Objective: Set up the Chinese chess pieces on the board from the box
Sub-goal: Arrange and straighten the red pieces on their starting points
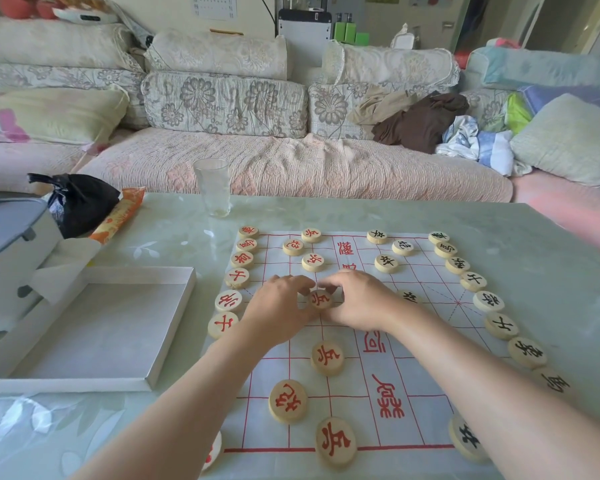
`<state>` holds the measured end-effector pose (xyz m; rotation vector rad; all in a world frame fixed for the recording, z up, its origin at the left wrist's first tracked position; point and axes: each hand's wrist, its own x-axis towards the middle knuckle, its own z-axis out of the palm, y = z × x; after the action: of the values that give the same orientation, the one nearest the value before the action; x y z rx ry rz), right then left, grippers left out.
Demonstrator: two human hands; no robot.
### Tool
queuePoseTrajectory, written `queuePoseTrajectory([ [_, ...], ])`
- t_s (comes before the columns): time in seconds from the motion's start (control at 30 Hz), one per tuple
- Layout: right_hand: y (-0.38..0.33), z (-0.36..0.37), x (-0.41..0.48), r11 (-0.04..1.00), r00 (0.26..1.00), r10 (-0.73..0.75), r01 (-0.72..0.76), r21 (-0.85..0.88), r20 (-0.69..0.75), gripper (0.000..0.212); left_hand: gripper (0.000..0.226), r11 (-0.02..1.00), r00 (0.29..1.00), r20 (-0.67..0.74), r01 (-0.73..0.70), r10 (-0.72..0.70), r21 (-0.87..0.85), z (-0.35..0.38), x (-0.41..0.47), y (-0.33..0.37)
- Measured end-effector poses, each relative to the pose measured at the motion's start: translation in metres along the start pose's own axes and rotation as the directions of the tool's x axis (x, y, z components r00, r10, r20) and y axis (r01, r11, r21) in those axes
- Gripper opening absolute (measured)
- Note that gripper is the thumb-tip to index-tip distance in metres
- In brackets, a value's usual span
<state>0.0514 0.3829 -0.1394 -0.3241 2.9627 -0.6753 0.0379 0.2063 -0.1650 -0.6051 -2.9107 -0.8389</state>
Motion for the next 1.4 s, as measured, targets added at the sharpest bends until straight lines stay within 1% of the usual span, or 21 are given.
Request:
queuePoseTrajectory([
  [0.07,0.001,-0.004,0.001,0.999,1.000,0.026,-0.026,0.025,-0.004,0.047,0.051,1.000,1.000,-0.014,0.005,-0.005,-0.017,-0.001,-0.001,0.000],
  [0.13,0.003,-0.012,0.005,0.995,0.997,0.074,-0.071,0.071,-0.034,0.051,0.047,0.999,0.998,-0.059,0.007,-0.010,-0.040,-0.004,-0.001,-0.001],
  [0.23,0.009,-0.022,0.016,0.988,0.985,0.124,-0.112,0.103,-0.119,0.048,0.041,1.000,0.996,-0.088,0.006,-0.009,-0.028,-0.012,0.004,-0.004],
  [0.3,0.012,-0.023,0.025,0.985,0.980,0.143,-0.128,0.112,-0.138,0.045,0.039,0.999,0.997,-0.068,0.036,-0.038,-0.023,-0.014,0.013,-0.007],
  [0.37,0.015,-0.021,0.036,0.986,0.979,0.157,-0.149,0.068,-0.130,0.045,0.038,0.998,0.997,-0.045,0.057,-0.057,-0.002,-0.015,0.026,-0.009],
  [0.43,0.017,-0.018,0.050,0.980,0.968,0.197,-0.194,0.034,-0.153,0.045,0.041,0.997,0.997,-0.027,0.073,-0.072,0.018,-0.016,0.041,-0.009],
  [0.5,0.015,-0.014,0.063,0.969,0.951,0.245,-0.244,0.032,-0.189,0.049,0.045,0.996,0.996,-0.002,0.088,-0.088,0.011,-0.016,0.054,-0.011],
  [0.6,0.008,-0.011,0.075,0.964,0.948,0.264,-0.264,0.025,-0.178,0.059,0.048,0.996,0.995,0.036,0.089,-0.089,0.005,-0.011,0.066,-0.017],
  [0.67,0.005,-0.009,0.080,0.970,0.955,0.238,-0.241,0.005,-0.176,0.054,0.048,0.996,0.995,0.043,0.088,-0.089,0.017,-0.010,0.071,-0.021],
  [0.73,0.008,-0.006,0.086,0.981,0.968,0.191,-0.194,0.001,-0.163,0.042,0.049,0.997,0.996,0.051,0.075,-0.076,0.019,-0.010,0.076,-0.023],
  [0.8,0.014,-0.006,0.092,0.990,0.984,0.141,-0.138,0.035,-0.110,0.032,0.049,0.999,0.997,0.053,0.048,-0.049,0.005,-0.011,0.081,-0.025],
  [0.83,0.018,-0.007,0.093,0.991,0.990,0.122,-0.117,0.066,-0.075,0.030,0.050,0.999,0.998,0.052,0.042,-0.042,0.001,-0.011,0.083,-0.026],
  [0.9,0.022,-0.010,0.092,0.985,0.995,0.094,-0.087,0.146,-0.037,0.043,0.051,0.999,0.998,0.056,0.040,-0.040,0.003,-0.011,0.085,-0.026],
  [0.93,0.022,-0.010,0.092,0.981,0.995,0.090,-0.081,0.175,-0.044,0.048,0.052,0.999,0.998,0.058,0.036,-0.037,0.005,-0.010,0.087,-0.026],
  [1.0,0.023,-0.007,0.091,0.979,0.992,0.099,-0.083,0.186,-0.080,0.048,0.052,1.000,0.998,0.054,0.027,-0.027,0.011,-0.009,0.088,-0.025],
  [1.07,0.024,-0.003,0.090,0.982,0.989,0.103,-0.085,0.167,-0.104,0.053,0.049,0.999,0.999,0.046,0.022,-0.023,0.036,-0.009,0.089,-0.024],
  [1.17,0.029,-0.003,0.092,0.984,0.994,0.064,-0.048,0.172,-0.091,0.055,0.049,0.998,0.999,0.032,0.030,-0.032,0.051,-0.008,0.089,-0.026],
  [1.27,0.032,-0.005,0.093,0.980,0.998,0.021,-0.010,0.199,-0.053,0.061,0.048,0.998,0.999,0.022,0.024,-0.025,0.057,-0.007,0.088,-0.028],
  [1.33,0.033,-0.006,0.092,0.982,0.998,0.025,-0.014,0.189,-0.057,0.064,0.047,0.999,1.000,0.015,0.012,-0.013,0.044,-0.006,0.088,-0.028],
  [1.4,0.035,-0.005,0.092,0.986,0.996,0.050,-0.037,0.163,-0.077,0.064,0.046,1.000,1.000,0.004,0.001,-0.001,0.015,-0.005,0.089,-0.027],
])
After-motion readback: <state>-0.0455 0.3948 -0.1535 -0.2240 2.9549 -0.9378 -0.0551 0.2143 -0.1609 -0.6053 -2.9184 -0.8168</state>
